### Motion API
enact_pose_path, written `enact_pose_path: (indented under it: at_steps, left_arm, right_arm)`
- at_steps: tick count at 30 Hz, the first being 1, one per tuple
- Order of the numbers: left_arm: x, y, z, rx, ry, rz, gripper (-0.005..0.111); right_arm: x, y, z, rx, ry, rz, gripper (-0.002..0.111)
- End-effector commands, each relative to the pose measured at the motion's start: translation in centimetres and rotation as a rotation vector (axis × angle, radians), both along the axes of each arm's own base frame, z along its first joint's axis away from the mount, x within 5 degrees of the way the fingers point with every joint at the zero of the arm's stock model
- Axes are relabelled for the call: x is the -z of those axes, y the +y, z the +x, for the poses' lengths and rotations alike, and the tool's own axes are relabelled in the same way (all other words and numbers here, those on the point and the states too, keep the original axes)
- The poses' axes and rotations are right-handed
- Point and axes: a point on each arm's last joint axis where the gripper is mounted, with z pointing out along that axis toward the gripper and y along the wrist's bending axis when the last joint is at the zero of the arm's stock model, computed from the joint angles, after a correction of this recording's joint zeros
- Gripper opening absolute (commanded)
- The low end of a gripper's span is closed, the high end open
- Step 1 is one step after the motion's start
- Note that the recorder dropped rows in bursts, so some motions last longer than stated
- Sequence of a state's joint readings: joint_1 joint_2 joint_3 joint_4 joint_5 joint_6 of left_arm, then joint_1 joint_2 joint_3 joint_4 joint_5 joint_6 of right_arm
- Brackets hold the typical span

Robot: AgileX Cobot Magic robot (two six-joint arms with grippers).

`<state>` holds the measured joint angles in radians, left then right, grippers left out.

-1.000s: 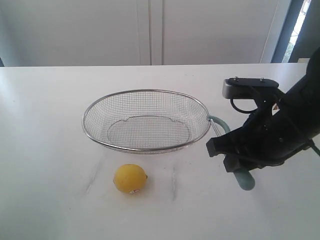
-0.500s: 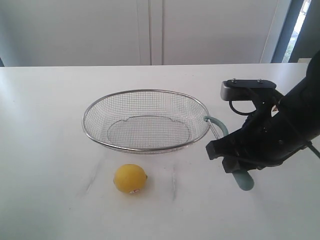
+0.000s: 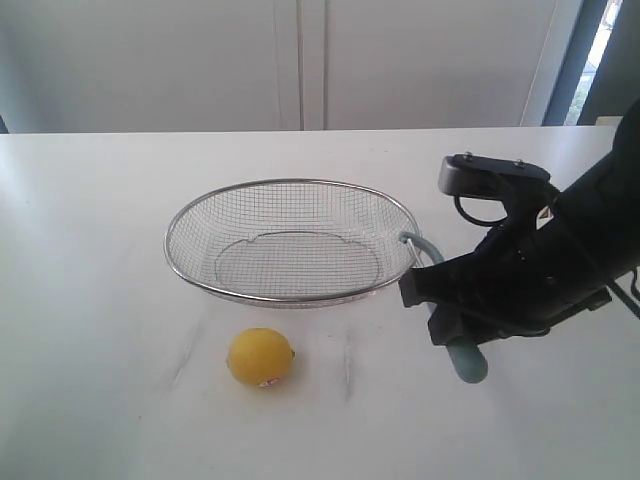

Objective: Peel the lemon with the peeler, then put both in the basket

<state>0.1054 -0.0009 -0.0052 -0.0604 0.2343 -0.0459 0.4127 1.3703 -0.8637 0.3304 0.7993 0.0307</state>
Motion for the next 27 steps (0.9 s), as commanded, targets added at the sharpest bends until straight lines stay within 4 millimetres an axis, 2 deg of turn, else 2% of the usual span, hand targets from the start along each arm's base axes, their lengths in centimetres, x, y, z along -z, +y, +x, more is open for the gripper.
enact_pose_path:
  at_steps: [1,10,21,27]
  left_arm:
    - [-0.5,0.0,0.2,-0.014,-0.080,-0.048,0.000]
    - [-3.1,0.5,0.6,-0.056,-0.362,-0.017,0.000]
    - [-3.3,0.5,0.6,-0.060,-0.384,-0.018,0.000]
    - [-3.9,0.3,0.4,-0.056,-0.362,-0.093,0.000]
  right_arm:
    - [-0.3,0.0,0.0,0.025,-0.008,0.036,0.000]
    - [-0.3,0.0,0.1,0.007,-0.029,0.033,0.000]
    - [-0.3,0.0,0.2,0.006,-0.040,0.034,0.000]
    - [-0.3,0.1,0.2,0.007,-0.042,0.037,0.000]
